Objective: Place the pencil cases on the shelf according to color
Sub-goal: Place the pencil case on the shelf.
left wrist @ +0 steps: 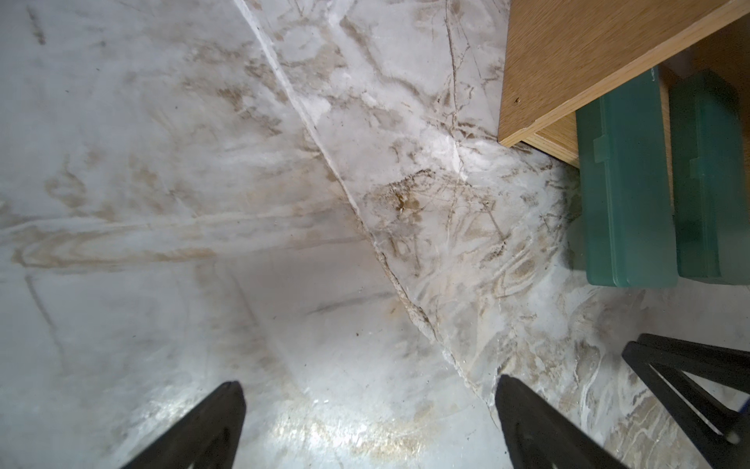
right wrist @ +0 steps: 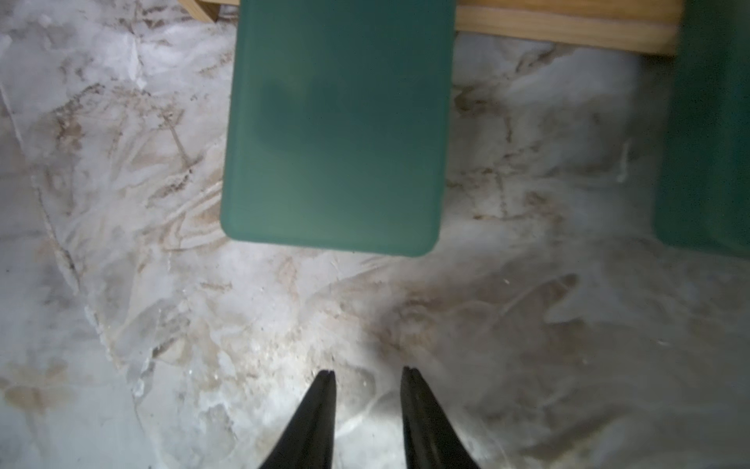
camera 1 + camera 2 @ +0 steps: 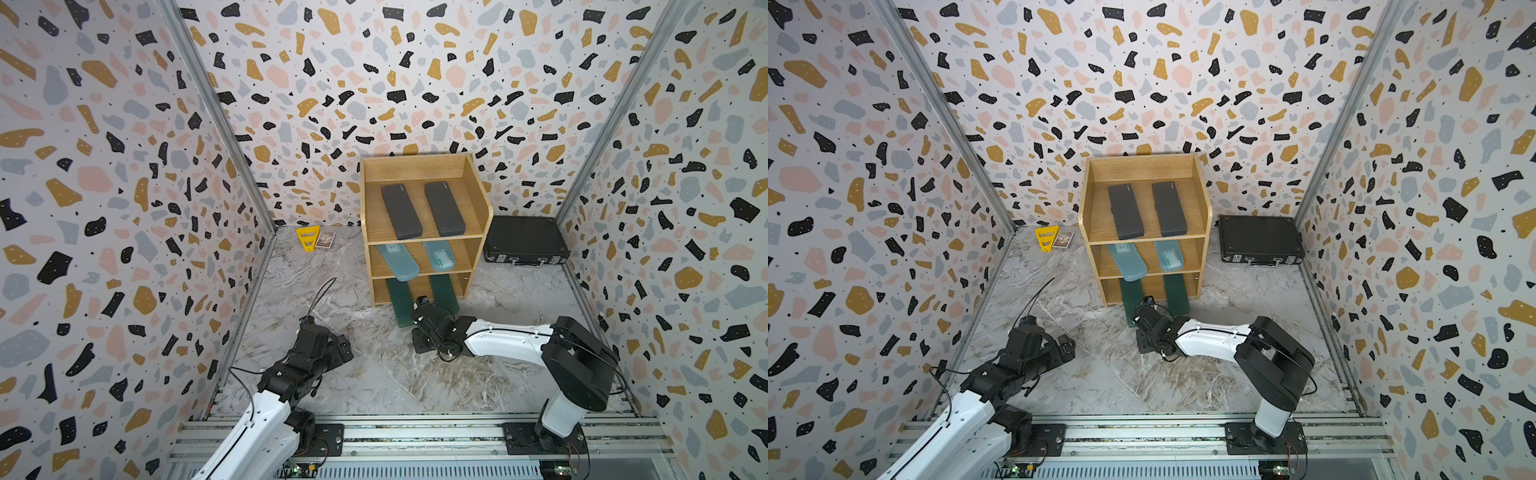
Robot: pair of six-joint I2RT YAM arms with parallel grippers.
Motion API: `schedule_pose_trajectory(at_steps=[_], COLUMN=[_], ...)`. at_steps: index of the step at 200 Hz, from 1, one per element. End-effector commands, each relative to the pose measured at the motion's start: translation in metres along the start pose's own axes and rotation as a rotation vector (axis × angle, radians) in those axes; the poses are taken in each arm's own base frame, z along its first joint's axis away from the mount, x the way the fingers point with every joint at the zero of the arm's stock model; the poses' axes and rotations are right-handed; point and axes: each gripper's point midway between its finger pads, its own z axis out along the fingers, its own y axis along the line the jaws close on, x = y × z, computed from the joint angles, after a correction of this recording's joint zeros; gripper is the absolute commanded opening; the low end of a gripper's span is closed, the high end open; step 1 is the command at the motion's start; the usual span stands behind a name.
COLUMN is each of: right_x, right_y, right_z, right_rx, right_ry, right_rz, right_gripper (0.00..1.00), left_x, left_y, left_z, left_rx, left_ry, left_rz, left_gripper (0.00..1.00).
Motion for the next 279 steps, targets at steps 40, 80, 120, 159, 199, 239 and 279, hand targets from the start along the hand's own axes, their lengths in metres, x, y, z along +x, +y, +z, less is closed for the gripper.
schedule_pose_trajectory(at_steps=[40, 80, 120, 159, 199, 239, 279], right_x=[-0.050, -0.066, -0.075, -0.078, -0.055, -0.018, -0.011], right_y=[0.012, 0.004, 0.009, 0.018, -0.003, -0.055, -0.093], right_z=[0.008, 0.014, 0.021, 0.009, -0.025, -0.043, -0.039], right_rx=[0.019, 0.060, 0.051, -0.037, -0.017, 0.210, 0.310], right_ry=[-0.120, -0.167, -0.183, -0.233, -0.216, -0.101, -0.053], right_rz=[0.023, 0.022, 0.019, 0.042, 0.042, -0.013, -0.030], right_gripper=[0.27, 0.23, 0.21, 0.23, 0.25, 0.26, 0.26], left_x=[-0.003, -0.002, -0.004, -0.005, -0.006, -0.009, -0.014], left_y=[0.002, 0.000, -0.004, -0.003, -0.005, -0.008, -0.009], left_z=[0.001, 0.004, 0.005, 0.005, 0.004, 0.005, 0.005], left_rx=[-0.003, -0.003, 0.004, 0.004, 0.010, 0.021, 0.029], left_ry=[-0.019, -0.006, -0.002, -0.007, -0.014, -0.019, -0.050], left_rz=[0.003, 0.012, 0.016, 0.020, 0.017, 0.015, -0.006], left_gripper=[1.00, 1.00, 1.00, 1.00, 1.00, 1.00, 1.00])
